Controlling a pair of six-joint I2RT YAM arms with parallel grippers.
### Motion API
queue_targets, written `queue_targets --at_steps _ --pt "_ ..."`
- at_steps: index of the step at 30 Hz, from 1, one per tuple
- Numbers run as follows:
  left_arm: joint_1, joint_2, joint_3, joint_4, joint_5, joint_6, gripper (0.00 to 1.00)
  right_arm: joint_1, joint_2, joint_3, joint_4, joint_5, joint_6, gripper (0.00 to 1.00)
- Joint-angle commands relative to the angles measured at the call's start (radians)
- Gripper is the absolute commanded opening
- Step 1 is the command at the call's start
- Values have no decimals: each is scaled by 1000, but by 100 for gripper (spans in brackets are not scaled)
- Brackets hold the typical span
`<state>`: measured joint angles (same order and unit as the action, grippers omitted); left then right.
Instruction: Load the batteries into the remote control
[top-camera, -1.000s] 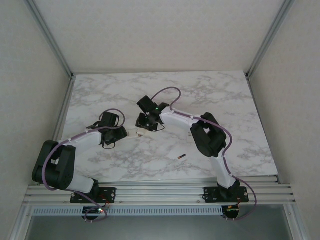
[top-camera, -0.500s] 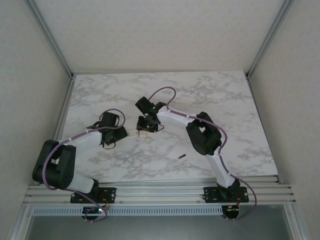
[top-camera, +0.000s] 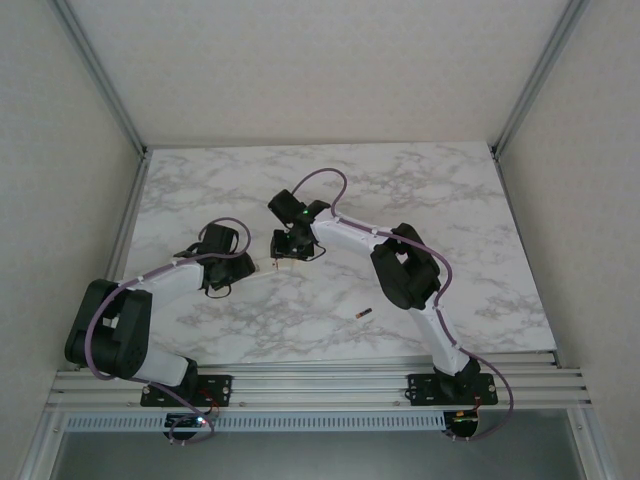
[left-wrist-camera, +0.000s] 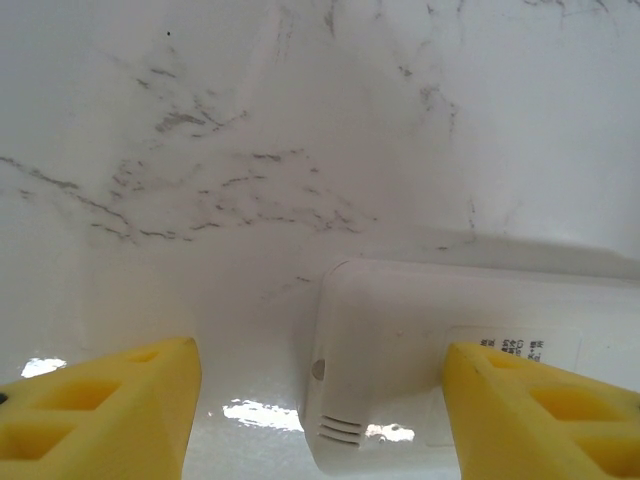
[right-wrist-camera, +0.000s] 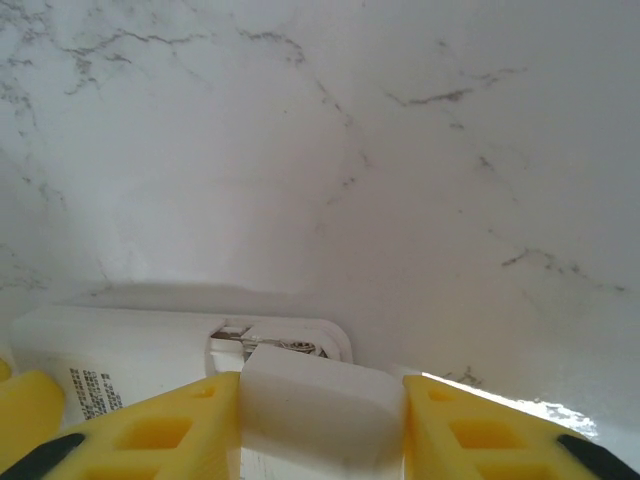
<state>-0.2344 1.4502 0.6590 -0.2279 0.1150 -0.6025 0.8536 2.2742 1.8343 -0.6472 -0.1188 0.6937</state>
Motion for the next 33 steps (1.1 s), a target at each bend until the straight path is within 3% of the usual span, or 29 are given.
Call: queue_targets --at_steps 1,21,33 --pt "-7 19 5 -2 -22 15 64 4 -2 25 -9 48 -67 40" --pt "-8 31 14 -1 -20 15 64 4 103 130 -104 -30 -101 43" --pt "-8 31 16 2 -14 12 63 7 92 148 -175 -41 46 44"
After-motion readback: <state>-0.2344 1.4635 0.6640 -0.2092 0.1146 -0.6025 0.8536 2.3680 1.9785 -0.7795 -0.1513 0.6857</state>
